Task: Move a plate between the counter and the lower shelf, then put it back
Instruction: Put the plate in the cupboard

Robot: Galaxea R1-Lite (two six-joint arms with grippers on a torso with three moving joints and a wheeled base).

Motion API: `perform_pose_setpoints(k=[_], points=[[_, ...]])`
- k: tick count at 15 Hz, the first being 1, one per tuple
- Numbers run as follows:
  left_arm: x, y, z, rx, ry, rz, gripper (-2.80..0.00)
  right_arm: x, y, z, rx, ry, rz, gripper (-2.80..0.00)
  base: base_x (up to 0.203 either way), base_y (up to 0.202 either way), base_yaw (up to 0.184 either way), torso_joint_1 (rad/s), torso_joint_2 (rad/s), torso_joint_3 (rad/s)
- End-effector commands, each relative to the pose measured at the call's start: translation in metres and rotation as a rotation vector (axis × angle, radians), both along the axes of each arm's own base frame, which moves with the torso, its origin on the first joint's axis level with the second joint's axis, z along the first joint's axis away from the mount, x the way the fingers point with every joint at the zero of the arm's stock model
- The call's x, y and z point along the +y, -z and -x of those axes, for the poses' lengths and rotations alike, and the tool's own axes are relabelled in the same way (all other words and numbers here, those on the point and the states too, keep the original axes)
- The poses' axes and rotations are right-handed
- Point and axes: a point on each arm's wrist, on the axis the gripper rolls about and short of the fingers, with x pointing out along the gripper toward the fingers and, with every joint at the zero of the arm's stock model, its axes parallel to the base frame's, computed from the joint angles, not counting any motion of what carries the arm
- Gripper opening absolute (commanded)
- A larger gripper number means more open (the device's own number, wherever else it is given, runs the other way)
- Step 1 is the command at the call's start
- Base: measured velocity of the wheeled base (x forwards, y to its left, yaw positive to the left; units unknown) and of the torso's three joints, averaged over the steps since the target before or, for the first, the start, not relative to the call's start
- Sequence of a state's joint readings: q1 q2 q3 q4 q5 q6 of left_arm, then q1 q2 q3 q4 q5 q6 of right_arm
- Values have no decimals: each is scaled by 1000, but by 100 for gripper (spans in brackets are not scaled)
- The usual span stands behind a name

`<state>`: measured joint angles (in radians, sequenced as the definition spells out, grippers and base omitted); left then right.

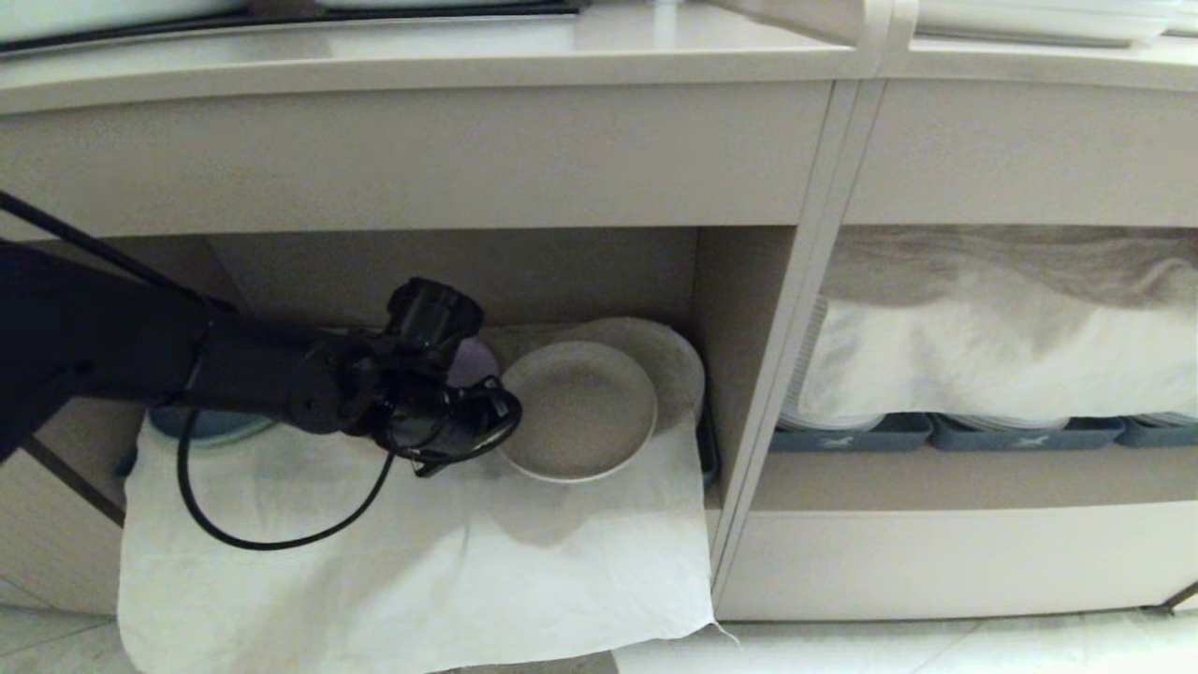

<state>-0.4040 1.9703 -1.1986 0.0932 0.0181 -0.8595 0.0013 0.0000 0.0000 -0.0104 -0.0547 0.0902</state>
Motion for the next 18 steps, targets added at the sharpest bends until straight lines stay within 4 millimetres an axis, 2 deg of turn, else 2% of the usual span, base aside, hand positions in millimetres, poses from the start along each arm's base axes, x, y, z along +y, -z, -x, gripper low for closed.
perform_pose_setpoints(k=[1,6,18], points=[[-5,3,-5,1,3,3,-280,0,0,0,0,0,0,-280,0,0,0,0,0,0],[-11,11,-9,16,12,-2,-280,0,0,0,0,0,0,-280,0,0,0,0,0,0],[-20,10,-25,-6,-4,30,-280,0,0,0,0,0,0,-280,0,0,0,0,0,0]])
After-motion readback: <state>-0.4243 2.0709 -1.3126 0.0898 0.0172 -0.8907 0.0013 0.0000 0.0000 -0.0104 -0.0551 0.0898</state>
